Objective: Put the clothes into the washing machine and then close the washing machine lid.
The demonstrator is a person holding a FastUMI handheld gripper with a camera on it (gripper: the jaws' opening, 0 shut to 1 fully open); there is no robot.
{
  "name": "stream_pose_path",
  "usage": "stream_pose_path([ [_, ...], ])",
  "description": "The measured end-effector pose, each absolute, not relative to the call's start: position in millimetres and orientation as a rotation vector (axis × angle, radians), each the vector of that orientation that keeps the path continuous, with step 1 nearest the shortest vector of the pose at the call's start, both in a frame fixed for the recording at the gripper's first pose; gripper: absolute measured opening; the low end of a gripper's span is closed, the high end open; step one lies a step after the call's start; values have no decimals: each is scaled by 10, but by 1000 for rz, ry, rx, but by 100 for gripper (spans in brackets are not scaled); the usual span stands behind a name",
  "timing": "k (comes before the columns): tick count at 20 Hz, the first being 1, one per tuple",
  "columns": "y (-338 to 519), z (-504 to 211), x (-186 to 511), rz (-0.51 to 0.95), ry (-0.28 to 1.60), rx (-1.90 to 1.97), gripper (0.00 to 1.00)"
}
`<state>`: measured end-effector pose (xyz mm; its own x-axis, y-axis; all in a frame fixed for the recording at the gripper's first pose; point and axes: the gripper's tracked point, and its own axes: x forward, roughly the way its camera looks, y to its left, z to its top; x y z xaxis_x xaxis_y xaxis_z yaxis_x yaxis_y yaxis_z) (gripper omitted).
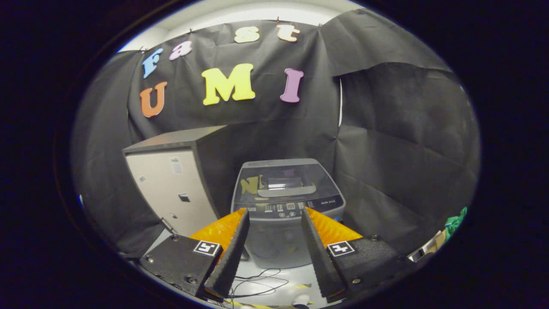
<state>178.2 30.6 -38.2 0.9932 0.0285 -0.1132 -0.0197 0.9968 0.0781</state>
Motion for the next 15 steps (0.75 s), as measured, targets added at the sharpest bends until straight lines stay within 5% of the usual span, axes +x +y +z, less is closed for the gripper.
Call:
stream_pose_path([
  [7, 294, -219, 805, 33, 40, 25, 90],
  [15, 108, -331, 447, -1, 14, 27, 91],
])
